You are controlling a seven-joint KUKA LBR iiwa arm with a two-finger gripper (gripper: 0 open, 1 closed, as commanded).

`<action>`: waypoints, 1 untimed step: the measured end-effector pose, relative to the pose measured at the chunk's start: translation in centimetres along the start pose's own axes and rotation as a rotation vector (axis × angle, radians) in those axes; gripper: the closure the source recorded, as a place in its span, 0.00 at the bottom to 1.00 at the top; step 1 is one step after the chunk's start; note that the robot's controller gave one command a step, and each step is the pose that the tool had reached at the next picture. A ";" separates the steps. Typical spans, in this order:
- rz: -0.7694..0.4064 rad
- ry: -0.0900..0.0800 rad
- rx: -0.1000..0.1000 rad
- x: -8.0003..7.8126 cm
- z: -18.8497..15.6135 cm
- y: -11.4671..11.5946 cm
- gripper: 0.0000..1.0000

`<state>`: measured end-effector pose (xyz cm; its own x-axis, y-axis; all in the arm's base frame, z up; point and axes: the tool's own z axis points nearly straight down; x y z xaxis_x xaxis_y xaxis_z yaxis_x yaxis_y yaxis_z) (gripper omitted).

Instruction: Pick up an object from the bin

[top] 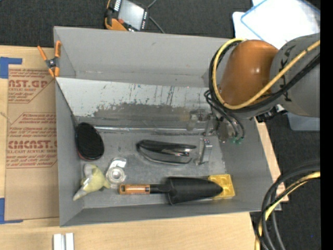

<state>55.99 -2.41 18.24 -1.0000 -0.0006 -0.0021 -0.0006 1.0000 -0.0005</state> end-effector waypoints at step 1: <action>0.000 0.000 0.000 0.0 0.0 0.0 0.00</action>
Offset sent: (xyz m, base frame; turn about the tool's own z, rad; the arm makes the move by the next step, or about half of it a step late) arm -0.0403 -0.0090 -0.0817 -0.0789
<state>55.99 -2.42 18.23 -1.0000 -0.0007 -0.0025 -0.0007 1.0000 -0.0006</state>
